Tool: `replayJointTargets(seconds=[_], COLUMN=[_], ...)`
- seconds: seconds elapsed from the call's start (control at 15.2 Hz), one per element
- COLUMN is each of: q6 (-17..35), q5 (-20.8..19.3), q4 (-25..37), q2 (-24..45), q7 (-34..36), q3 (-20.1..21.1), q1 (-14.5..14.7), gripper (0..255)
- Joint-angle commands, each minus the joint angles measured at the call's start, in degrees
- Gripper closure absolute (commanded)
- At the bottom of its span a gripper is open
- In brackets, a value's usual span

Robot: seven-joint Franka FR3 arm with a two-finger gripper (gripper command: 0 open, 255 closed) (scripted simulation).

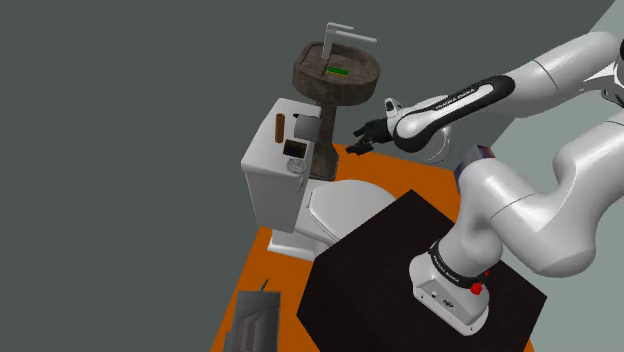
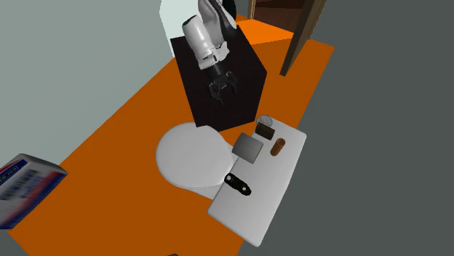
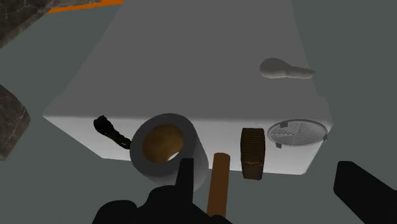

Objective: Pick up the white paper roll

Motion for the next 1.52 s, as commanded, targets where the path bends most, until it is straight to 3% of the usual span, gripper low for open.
replayJointTargets(seconds=[0.0,0.2,0.46,0.73,1.39,1.45], q6=[5.3,8.1,7.4,2.8,2.7,2.6], q5=[-2.2,-6.6,-14.1,-22.0,-24.7,-24.7], q4=[3.7,10.3,20.1,30.8,34.3,34.2], q2=[-5.2,-15.2,-28.7,-42.4,-48.5,-48.4], q7=[-5.6,-12.5,-19.5,-25.4,-28.5,-28.5], q3=[-12.8,-21.6,-26.5,-26.8,-30.0,-29.9], q1=[12.1,20.1,25.2,27.9,29.1,28.9], gripper=[0,0,0,0,0,255])
